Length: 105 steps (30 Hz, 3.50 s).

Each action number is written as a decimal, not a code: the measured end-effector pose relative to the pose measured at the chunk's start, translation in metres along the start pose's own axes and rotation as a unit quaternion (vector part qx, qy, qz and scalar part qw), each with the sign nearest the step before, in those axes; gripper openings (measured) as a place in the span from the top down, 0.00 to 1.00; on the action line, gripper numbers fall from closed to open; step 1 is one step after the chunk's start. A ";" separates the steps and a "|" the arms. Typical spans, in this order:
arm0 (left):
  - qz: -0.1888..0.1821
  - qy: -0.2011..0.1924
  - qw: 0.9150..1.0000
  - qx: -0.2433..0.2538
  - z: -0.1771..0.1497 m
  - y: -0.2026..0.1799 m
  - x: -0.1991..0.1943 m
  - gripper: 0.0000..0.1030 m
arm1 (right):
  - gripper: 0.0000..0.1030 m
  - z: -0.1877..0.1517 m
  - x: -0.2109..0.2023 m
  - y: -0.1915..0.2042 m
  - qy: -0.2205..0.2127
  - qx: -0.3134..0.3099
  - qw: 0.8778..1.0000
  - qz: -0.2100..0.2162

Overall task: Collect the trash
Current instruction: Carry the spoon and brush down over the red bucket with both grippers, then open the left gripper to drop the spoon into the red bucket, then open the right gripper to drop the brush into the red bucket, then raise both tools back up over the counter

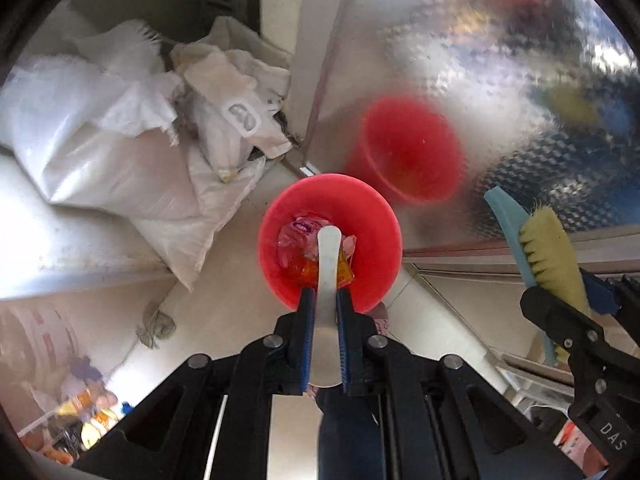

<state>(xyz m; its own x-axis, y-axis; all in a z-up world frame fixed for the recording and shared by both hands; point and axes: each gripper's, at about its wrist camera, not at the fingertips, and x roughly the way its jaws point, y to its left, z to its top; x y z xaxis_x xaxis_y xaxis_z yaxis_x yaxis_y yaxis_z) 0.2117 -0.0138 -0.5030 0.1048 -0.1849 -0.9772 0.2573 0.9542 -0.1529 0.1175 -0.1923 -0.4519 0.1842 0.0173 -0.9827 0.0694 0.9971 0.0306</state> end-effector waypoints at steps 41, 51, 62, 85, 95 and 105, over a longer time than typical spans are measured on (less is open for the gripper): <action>0.047 0.011 0.997 -0.064 -0.007 0.060 0.016 0.44 | 0.64 0.020 0.035 0.027 0.041 -0.092 0.995 0.026; 0.048 0.011 0.995 -0.091 -0.022 0.074 0.020 0.26 | 0.64 0.024 0.057 0.045 0.070 -0.134 0.988 0.016; 0.053 0.003 0.994 -0.092 -0.034 0.073 -0.004 0.21 | 0.32 0.019 0.043 0.054 0.085 -0.137 0.987 -0.002; 0.054 -0.108 0.985 -0.123 -0.055 0.033 -0.267 0.20 | 0.16 0.040 -0.189 0.088 -0.056 -0.191 0.980 -0.014; 0.055 -0.163 0.977 -0.122 -0.041 0.019 -0.357 0.20 | 0.04 0.051 -0.268 0.085 -0.133 -0.187 0.973 -0.035; 0.063 -0.192 0.975 -0.087 -0.011 -0.003 -0.403 0.20 | 0.03 0.066 -0.315 0.072 -0.183 -0.154 0.969 -0.055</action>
<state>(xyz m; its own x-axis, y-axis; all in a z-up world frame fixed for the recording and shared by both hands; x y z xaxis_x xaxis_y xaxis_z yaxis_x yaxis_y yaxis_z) 0.1578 0.0602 -0.1105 0.4858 -0.1056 -0.8677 0.0547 0.9944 -0.0904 0.1288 -0.1307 -0.1280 0.5314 -0.0617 -0.8449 -0.1774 0.9671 -0.1822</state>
